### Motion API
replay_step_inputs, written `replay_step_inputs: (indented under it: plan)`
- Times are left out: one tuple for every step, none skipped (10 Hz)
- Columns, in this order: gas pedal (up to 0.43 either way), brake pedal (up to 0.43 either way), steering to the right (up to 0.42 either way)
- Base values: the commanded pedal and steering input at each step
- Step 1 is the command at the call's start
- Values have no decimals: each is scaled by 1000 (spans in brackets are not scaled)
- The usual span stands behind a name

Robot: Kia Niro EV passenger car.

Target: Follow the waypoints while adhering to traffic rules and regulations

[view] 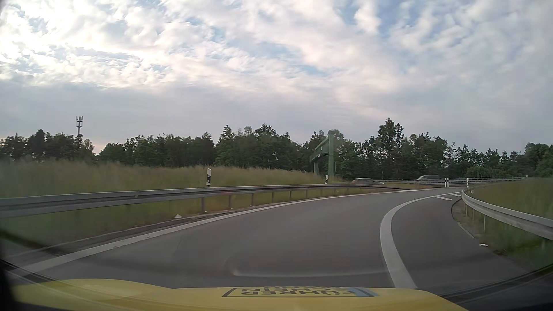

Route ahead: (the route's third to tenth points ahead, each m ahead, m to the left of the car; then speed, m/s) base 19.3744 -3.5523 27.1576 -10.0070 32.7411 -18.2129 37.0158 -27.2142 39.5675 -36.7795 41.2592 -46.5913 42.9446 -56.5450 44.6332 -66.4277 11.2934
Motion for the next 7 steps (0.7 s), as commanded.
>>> replay_step_inputs:
  plan:
    - [118,0,130]
    - [130,0,126]
    - [130,0,125]
    - [130,0,125]
    - [130,0,125]
    - [130,0,125]
    - [130,0,125]
